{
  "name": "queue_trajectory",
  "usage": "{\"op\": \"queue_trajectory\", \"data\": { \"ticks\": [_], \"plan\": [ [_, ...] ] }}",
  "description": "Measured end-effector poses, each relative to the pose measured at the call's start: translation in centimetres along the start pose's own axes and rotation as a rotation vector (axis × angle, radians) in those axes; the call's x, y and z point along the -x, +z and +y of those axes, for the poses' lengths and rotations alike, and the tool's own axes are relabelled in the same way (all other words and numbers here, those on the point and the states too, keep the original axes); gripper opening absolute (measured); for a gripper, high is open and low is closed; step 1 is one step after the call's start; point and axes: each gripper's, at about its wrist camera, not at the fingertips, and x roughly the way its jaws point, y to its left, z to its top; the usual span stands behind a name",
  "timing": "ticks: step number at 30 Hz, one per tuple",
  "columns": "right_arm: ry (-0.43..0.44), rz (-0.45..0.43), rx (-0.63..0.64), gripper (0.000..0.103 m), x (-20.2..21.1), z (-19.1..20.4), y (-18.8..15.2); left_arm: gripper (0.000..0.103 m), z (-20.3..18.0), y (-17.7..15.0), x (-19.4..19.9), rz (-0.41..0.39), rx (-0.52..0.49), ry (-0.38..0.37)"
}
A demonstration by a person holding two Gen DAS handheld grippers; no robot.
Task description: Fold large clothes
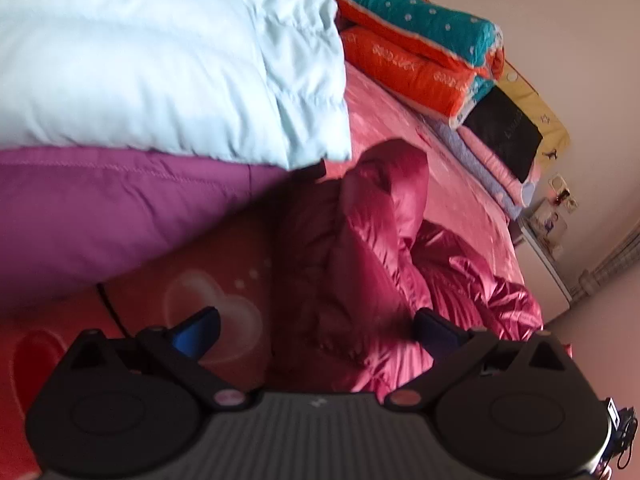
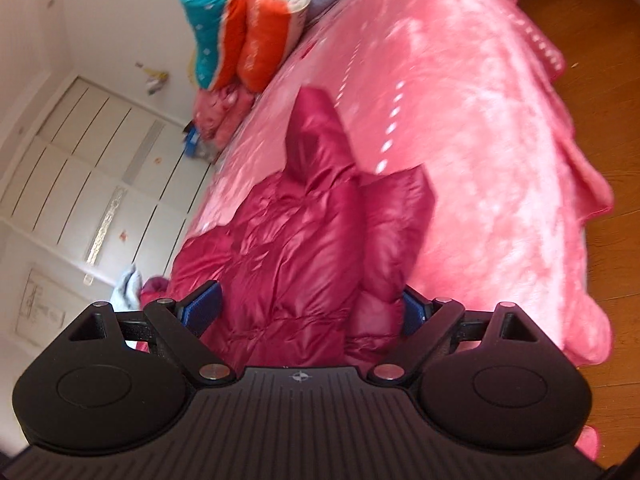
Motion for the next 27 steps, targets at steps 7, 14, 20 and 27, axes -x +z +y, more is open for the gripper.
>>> {"op": "queue_trajectory", "data": {
  "ticks": [7, 14, 20, 27],
  "plan": [
    [0.095, 0.098, -0.017, 0.103, -2.3, 0.5, 0.0, 0.102, 0.1, 0.1, -2.4, 0.077, -0.033, -0.018],
    [0.134, 0.064, -0.094, 0.103, -2.7, 0.1, 0.6, 0.103, -0.8, 0.7, -4.2, 0.146, -0.115, -0.047],
    [0.096, 0.035, -0.045, 0.103, -2.6, 0.9, 0.1, 0.102, -3.2, 0.2, -5.5, 0.182, -0.204, -0.064],
    [-0.051, 0.025, 0.101, 0.092, -4.0, 3.8, -0.1, 0.085, -4.8, -0.6, -5.0, 0.169, -0.250, -0.029]
  ]
}}
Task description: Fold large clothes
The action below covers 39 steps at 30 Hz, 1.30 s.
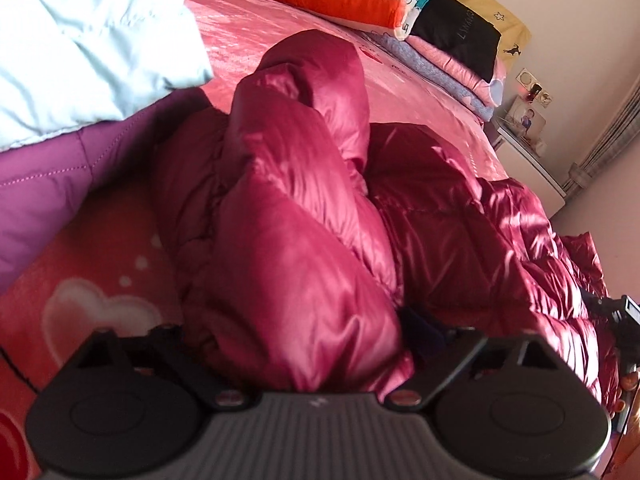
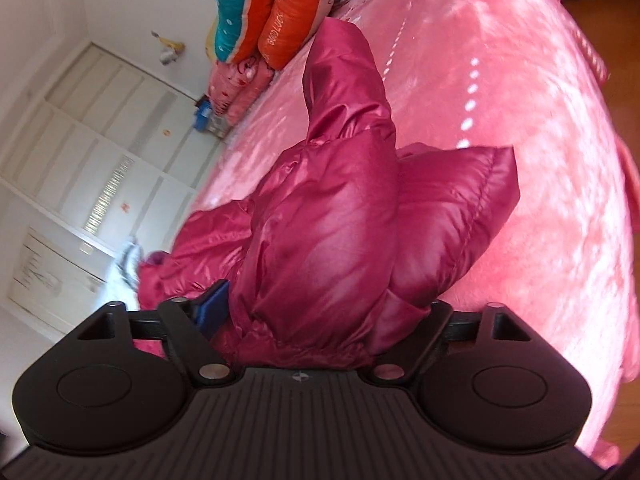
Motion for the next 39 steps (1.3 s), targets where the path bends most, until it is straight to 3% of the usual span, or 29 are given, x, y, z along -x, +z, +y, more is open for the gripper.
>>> {"op": "queue_trajectory", "data": {
  "ticks": [2, 4, 8, 14, 18, 28, 39],
  "plan": [
    [-0.051, -0.014, 0.047, 0.080, -0.2, 1.2, 0.1, 0.069, -0.5, -0.3, 0.4, -0.012, -0.002, 0.012],
    [-0.114, -0.027, 0.106, 0.074, -1.1, 2.8, 0.2, 0.058, -1.4, -0.6, 0.7, -0.027, -0.015, 0.042],
    [-0.267, -0.052, 0.298, 0.068, -1.7, 6.2, -0.8, 0.043, -4.7, -1.5, 1.5, -0.061, -0.134, 0.165],
    [-0.412, -0.095, 0.520, 0.058, -2.4, 9.9, -3.5, 0.029, -9.8, -4.1, 1.9, -0.139, -0.299, 0.384],
    [-0.465, -0.131, 0.597, 0.054, -2.1, 11.2, -5.2, 0.025, -11.6, -6.1, 2.5, -0.201, -0.318, 0.452],
    [-0.529, -0.179, 0.683, 0.043, 2.2, 12.7, -9.7, 0.023, -13.1, -11.5, 7.4, -0.255, -0.275, 0.454],
    [-0.558, -0.168, 0.727, 0.038, 8.2, 13.7, -15.3, 0.021, -12.0, -16.9, 15.2, -0.211, -0.011, 0.316]
  ]
}}
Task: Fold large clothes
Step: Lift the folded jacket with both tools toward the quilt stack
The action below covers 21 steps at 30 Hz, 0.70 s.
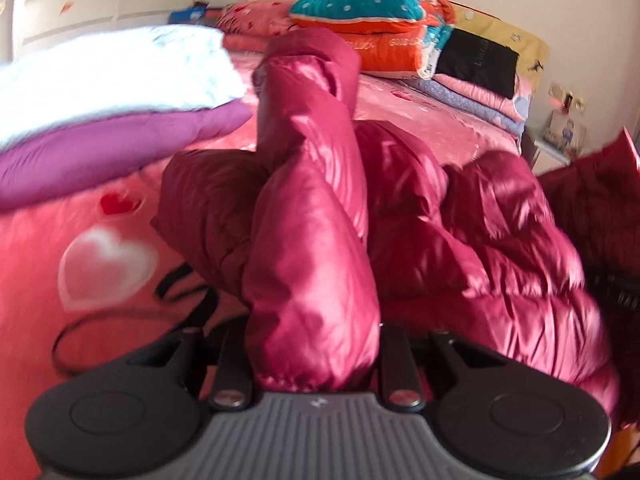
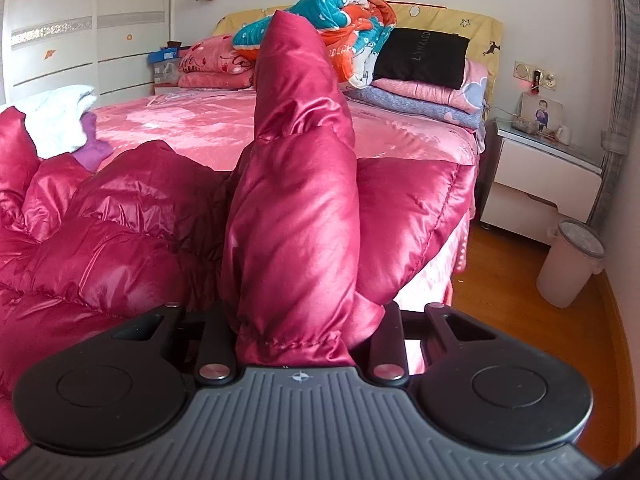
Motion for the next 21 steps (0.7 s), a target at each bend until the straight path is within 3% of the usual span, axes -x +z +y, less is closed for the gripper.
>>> {"op": "queue_trajectory", "data": {
  "ticks": [9, 21],
  "plan": [
    [-0.001, -0.031, 0.105, 0.033, 4.7, 3.0, -1.8, 0.021, 2.8, -3.3, 6.5, -0.001, 0.068, -0.007],
    [-0.044, -0.222, 0.259, 0.031, 11.4, 5.3, -0.6, 0.021, 4.6, -3.7, 14.6, -0.131, 0.123, -0.023]
  ]
}}
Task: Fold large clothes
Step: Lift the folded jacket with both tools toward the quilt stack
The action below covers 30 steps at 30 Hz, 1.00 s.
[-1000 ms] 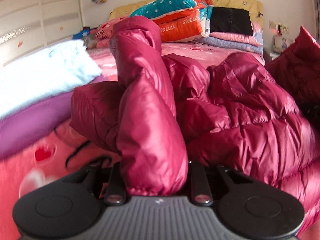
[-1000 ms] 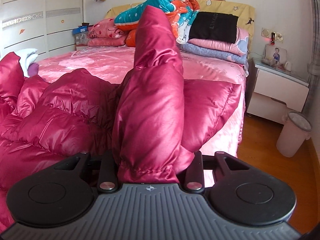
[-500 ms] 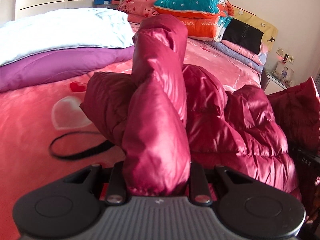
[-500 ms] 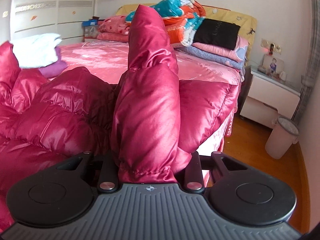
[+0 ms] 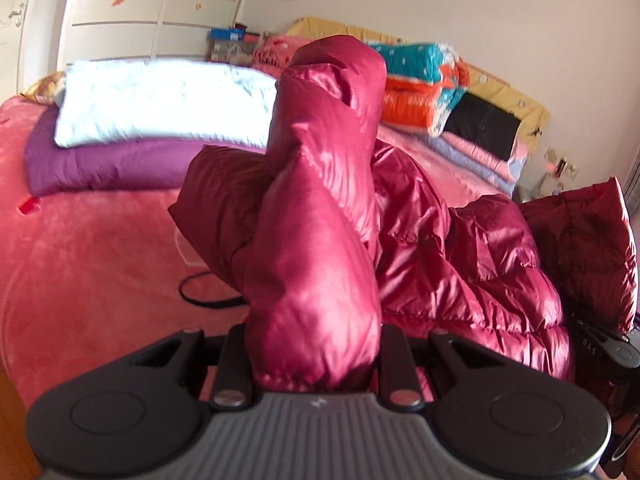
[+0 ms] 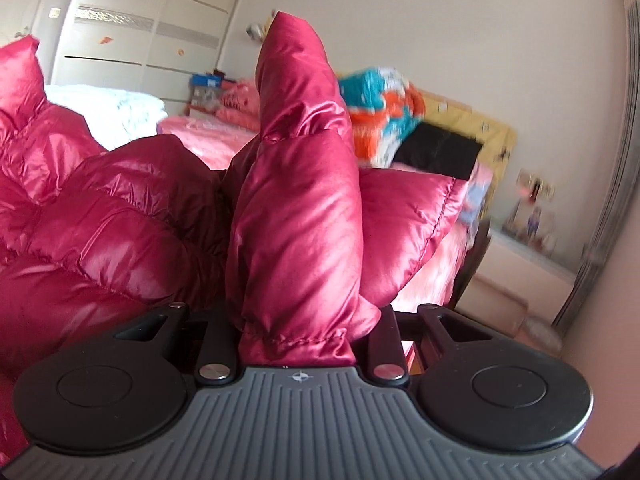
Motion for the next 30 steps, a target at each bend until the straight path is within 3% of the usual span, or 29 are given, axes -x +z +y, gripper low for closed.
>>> {"op": "queue_trajectory", "data": {
  "ticks": [7, 11, 17, 23, 30],
  "plan": [
    [0.013, -0.123, 0.048, 0.031, 0.5, 0.3, 5.9, 0.021, 1.9, 3.0, 3.0, -0.101, 0.035, -0.011],
    [0.042, -0.203, 0.050, 0.031, -1.3, 1.1, 11.2, 0.022, 4.0, 6.7, 3.5, -0.175, 0.052, -0.011],
    [0.160, -0.276, -0.022, 0.031, -7.0, 2.1, 21.1, 0.022, 8.2, 14.5, 3.1, -0.292, 0.100, 0.016],
    [0.214, -0.368, -0.039, 0.031, -13.5, 5.8, 29.7, 0.024, 13.0, 21.6, 1.7, -0.383, 0.115, 0.084],
    [0.258, -0.374, -0.018, 0.032, -20.5, 12.6, 33.8, 0.025, 19.1, 27.9, -4.1, -0.415, 0.138, 0.185]
  ]
}}
